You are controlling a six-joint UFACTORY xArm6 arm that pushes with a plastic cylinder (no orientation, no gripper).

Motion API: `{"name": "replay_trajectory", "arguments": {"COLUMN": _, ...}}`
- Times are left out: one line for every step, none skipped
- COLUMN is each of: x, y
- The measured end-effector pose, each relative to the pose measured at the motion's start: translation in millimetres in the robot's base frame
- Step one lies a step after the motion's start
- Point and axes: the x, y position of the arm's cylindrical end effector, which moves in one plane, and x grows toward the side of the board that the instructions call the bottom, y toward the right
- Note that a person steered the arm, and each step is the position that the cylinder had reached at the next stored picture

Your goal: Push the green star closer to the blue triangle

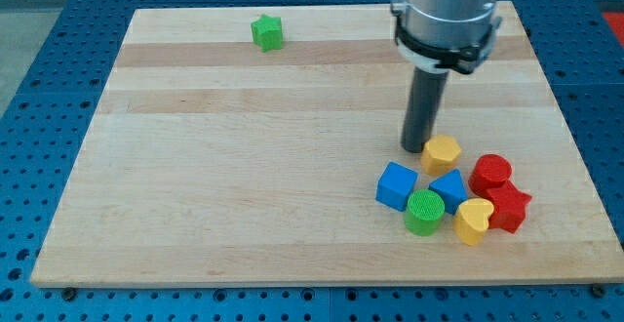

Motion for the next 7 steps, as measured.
{"name": "replay_trajectory", "arguments": {"x": 1, "y": 15}}
{"name": "replay_trajectory", "arguments": {"x": 1, "y": 15}}
{"name": "replay_trajectory", "arguments": {"x": -56, "y": 9}}
{"name": "replay_trajectory", "arguments": {"x": -131, "y": -8}}
{"name": "replay_trajectory", "arguments": {"x": -209, "y": -40}}
{"name": "replay_trajectory", "arguments": {"x": -267, "y": -67}}
{"name": "replay_trajectory", "arguments": {"x": -268, "y": -82}}
